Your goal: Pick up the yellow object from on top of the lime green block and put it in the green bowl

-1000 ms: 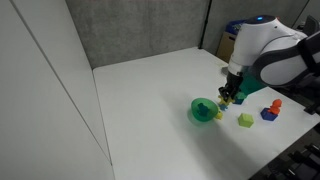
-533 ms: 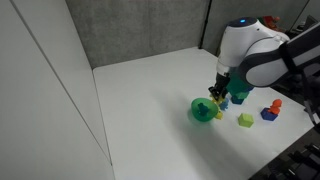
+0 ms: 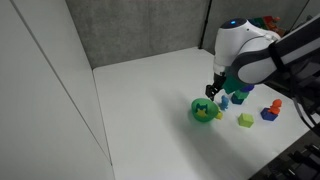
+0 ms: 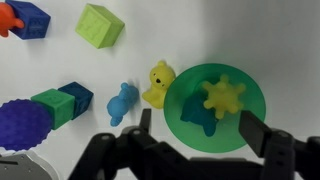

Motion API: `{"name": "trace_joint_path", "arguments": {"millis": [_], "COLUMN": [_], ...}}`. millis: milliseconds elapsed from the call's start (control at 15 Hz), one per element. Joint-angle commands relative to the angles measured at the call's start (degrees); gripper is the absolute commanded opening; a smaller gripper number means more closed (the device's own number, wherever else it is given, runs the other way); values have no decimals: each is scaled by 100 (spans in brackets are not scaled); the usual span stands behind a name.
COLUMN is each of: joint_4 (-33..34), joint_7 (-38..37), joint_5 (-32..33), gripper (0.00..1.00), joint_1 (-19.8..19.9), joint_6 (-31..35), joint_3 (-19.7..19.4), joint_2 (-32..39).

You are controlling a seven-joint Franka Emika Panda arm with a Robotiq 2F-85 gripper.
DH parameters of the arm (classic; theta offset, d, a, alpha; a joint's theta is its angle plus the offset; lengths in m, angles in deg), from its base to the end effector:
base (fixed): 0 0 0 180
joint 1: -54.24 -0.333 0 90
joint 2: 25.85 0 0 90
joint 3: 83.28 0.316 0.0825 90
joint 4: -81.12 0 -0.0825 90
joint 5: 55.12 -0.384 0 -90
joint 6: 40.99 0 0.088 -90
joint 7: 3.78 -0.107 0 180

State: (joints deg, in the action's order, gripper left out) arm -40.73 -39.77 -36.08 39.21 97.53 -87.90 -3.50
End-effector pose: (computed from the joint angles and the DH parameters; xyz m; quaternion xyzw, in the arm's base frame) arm 0.5564 0.1004 0.2164 0.9876 -0.0895 0.0008 0.1287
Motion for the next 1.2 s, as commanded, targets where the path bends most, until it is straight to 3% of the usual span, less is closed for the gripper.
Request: {"name": "trace_joint_path", "arguments": {"millis": [0, 600, 1133], "joint_4": [70, 142, 20], "joint_7": [363, 2099, 2386], "joint_5": [-321, -1954, -1821], "gripper": [100, 100, 100], "joint_1": [202, 1013, 1332], "joint_6": [-343, -1129, -2326], "joint_3": [167, 439, 301], "joint_2": [-186, -711, -1789]}}
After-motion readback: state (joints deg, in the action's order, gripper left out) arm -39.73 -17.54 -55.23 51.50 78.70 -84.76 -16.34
